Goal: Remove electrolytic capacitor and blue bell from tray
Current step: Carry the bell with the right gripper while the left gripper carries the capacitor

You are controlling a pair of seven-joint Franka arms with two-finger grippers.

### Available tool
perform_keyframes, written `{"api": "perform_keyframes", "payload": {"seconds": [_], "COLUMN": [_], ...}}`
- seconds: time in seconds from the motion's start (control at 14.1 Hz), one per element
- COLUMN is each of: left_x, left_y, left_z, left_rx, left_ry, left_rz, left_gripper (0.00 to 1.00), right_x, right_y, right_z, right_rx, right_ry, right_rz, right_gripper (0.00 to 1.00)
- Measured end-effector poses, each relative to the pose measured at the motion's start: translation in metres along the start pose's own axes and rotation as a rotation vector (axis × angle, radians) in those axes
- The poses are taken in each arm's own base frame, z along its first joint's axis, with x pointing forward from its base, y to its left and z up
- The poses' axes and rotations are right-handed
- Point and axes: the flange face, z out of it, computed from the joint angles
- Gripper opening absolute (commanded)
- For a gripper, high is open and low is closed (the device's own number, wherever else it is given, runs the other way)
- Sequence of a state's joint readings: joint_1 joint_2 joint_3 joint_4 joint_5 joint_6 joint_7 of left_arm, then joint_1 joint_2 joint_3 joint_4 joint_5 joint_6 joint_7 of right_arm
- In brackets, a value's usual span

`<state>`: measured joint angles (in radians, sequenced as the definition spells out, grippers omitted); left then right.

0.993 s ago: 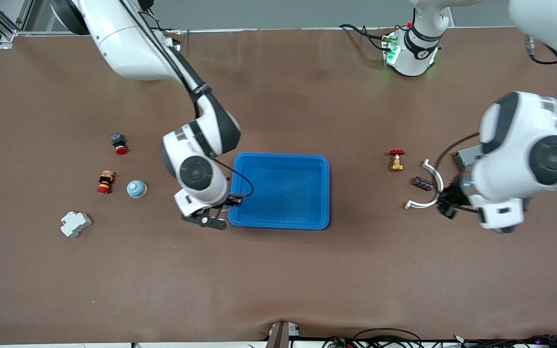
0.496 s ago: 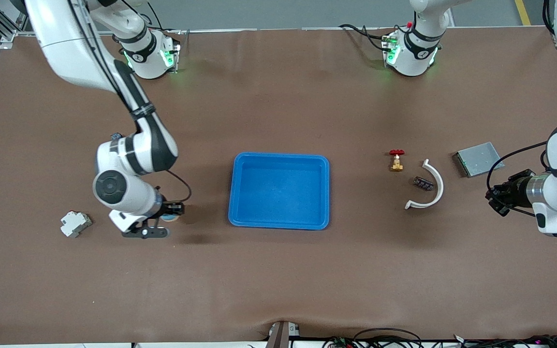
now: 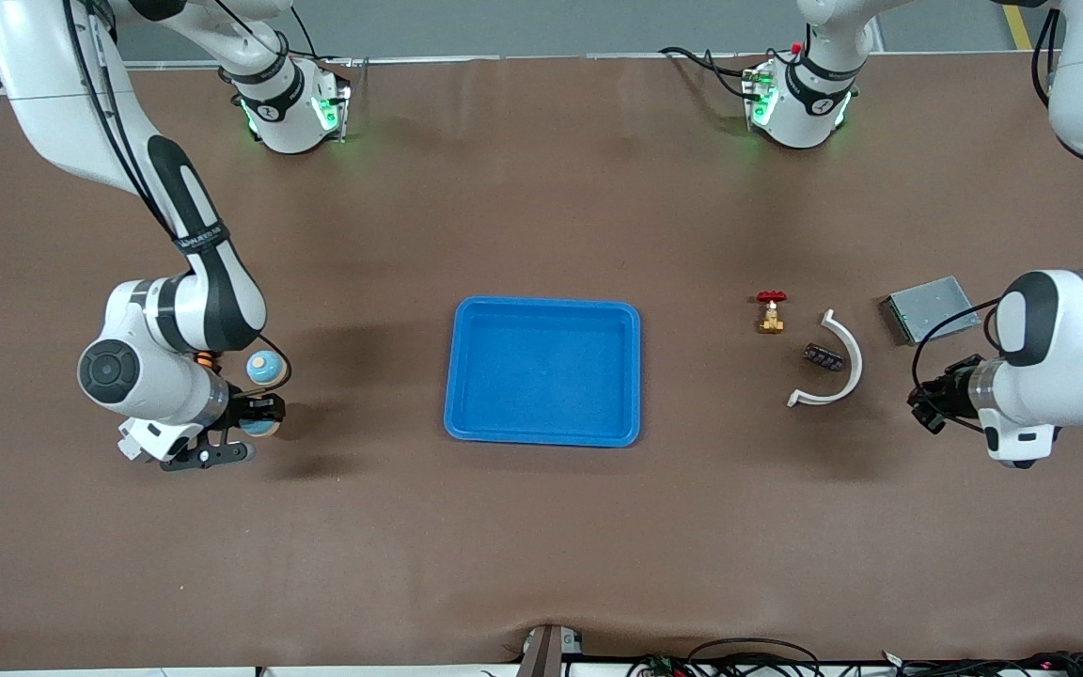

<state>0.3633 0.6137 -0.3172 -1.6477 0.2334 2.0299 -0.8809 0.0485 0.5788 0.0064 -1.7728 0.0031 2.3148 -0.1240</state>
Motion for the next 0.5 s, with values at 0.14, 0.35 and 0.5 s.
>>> {"api": "perform_keyframes", "payload": {"seconds": [0.14, 0.35, 0.5], "left_x": [0.003, 0.003, 0.001], "left_y": [0.004, 0.01, 0.013], "left_z": [0.017, 0.04, 0.048], "left_rx": [-0.015, -0.022, -0.019], "left_ry": [-0.004, -0.018, -0.028], "left_rz": [0.001, 0.006, 0.012], "left_gripper": [0.0, 0.0, 0.0], "right_x": [-0.002, -0.006, -0.006], "right_y": [0.017, 0.029, 0.026], "right_z": [0.003, 0.011, 0.018], "right_rx": [-0.002, -0.003, 0.009], "right_ry": [0.017, 0.027, 0.031], "right_rz": [-0.024, -0.031, -0.027], "right_gripper": [0.0, 0.0, 0.0]}}
